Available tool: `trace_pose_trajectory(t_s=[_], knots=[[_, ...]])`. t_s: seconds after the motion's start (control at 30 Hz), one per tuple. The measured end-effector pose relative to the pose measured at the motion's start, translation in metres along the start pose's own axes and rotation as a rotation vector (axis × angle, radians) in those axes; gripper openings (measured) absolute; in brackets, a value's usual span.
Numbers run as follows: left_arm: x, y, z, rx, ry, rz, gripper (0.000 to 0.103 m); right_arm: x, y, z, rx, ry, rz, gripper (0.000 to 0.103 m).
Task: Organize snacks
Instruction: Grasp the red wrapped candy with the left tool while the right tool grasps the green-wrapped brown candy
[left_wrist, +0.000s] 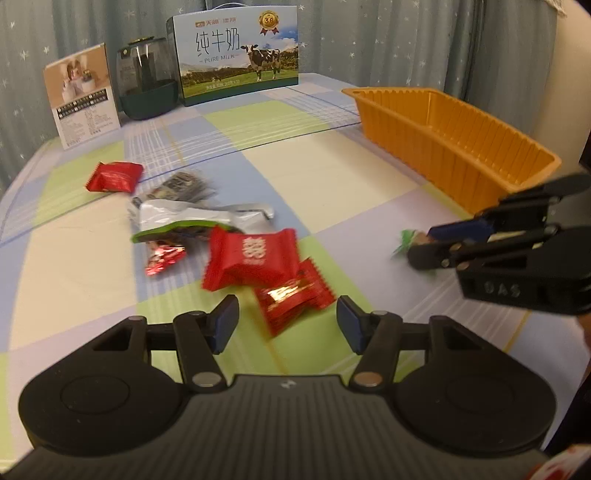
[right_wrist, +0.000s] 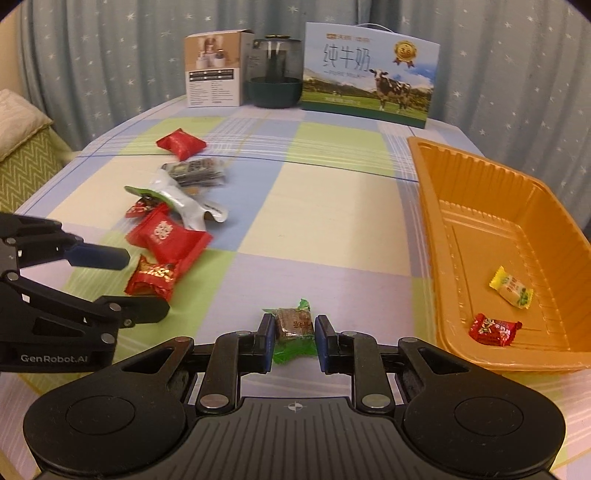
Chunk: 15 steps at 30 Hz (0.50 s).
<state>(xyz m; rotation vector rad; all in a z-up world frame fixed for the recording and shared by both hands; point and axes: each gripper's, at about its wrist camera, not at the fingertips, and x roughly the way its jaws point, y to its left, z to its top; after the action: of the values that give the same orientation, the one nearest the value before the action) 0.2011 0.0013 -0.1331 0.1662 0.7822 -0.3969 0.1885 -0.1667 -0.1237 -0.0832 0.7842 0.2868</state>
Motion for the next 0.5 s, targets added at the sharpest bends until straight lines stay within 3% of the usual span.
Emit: trace_pose_trajectory(t_s=[0.3, 0.5], knots=[[0.009, -0.007, 0.005, -0.064, -0.013, 0.048, 0.040, 0.003, -0.001, 0.000, 0.007, 0.002, -0.003, 0.023], [0.005, -0.012, 0.001, -0.043, -0.015, 0.075, 0.020, 0.004, 0.000, 0.001, -0.003, 0.001, -0.006, 0.023]])
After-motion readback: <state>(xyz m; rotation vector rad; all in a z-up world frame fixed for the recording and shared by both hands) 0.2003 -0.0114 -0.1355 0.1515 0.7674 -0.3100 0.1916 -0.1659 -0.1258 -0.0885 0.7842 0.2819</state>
